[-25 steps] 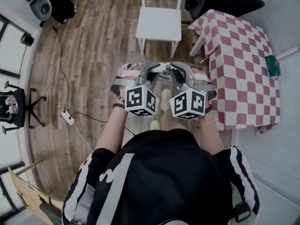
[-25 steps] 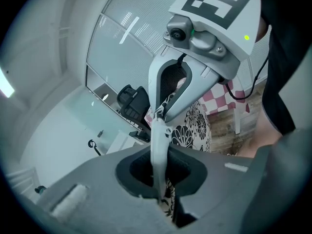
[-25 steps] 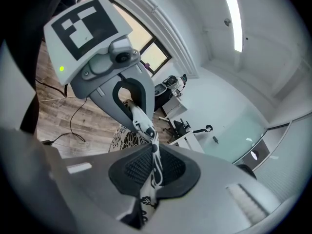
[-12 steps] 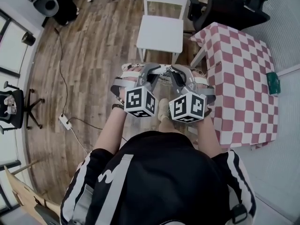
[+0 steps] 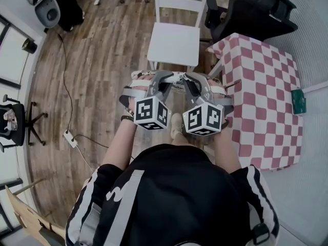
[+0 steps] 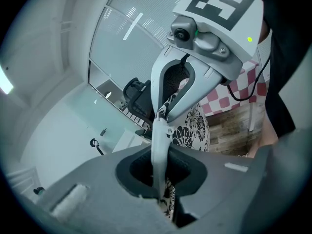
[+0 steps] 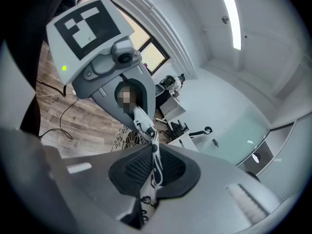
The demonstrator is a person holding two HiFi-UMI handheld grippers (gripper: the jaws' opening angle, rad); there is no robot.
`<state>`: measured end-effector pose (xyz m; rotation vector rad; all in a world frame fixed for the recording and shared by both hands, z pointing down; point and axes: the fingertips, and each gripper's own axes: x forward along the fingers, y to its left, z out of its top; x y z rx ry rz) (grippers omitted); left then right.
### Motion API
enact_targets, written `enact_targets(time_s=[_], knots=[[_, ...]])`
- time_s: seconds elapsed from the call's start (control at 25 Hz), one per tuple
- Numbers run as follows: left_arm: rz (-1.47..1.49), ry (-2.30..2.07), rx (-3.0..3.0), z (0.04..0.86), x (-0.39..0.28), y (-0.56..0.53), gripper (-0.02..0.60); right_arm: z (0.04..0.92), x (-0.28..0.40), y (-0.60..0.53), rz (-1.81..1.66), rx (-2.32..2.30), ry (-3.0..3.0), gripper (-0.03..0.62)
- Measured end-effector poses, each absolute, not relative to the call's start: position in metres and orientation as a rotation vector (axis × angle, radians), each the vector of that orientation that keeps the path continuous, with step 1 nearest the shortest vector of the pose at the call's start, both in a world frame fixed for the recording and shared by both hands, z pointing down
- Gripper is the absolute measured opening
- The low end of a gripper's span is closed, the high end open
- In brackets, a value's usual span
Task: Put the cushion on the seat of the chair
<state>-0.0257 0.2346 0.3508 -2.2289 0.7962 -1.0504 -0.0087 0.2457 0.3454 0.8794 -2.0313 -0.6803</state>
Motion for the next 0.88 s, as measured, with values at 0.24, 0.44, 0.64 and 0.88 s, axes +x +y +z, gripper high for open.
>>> enact_targets(time_s=[0.24, 0.44, 0.64, 0.88], knots=[[-1.054, 0.814, -2.227, 0.348, -0.025, 0.205, 0.015, 0.343, -0.008, 0.216, -0.686, 0.878, -2.038, 0.011], [-1.057, 0.82, -2.222, 0.346, -0.02, 0.181, 0.015, 0.341, -0.003, 0.193, -0.691, 0.878, -2.041, 0.011], [-1.059, 0.828, -2.219, 0.345, -0.013, 0.154, 0.015, 0.341, 0.004, 0.166, -0.693, 0.879, -2.051, 0.011], [-1.07, 0.839, -2.215, 0.344, -0.007, 0.122, 0.015, 0.34, 0.01, 0.134, -0.7, 0.867, -2.061, 0.012]])
